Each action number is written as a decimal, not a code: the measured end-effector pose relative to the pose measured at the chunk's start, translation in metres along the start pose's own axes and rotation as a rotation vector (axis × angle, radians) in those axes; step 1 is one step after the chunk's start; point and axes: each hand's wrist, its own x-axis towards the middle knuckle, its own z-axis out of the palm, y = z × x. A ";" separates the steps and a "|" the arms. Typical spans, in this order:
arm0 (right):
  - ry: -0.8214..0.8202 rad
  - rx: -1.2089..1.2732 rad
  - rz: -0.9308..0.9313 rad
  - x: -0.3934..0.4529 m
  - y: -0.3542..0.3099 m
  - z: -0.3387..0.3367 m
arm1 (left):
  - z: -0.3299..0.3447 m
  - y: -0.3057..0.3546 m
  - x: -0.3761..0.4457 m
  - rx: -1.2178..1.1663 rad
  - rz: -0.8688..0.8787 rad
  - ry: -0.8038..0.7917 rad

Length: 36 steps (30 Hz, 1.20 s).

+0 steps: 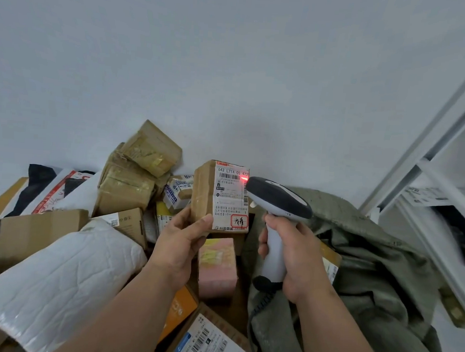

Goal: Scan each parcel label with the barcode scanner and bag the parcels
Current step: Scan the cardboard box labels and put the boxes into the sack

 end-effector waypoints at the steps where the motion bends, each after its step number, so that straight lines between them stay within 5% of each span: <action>1: -0.001 -0.008 0.000 0.000 0.000 0.000 | 0.000 0.000 0.000 0.004 0.003 -0.004; 36: 0.062 -0.072 -0.003 0.009 0.005 -0.027 | 0.013 -0.022 0.015 0.131 -0.026 -0.050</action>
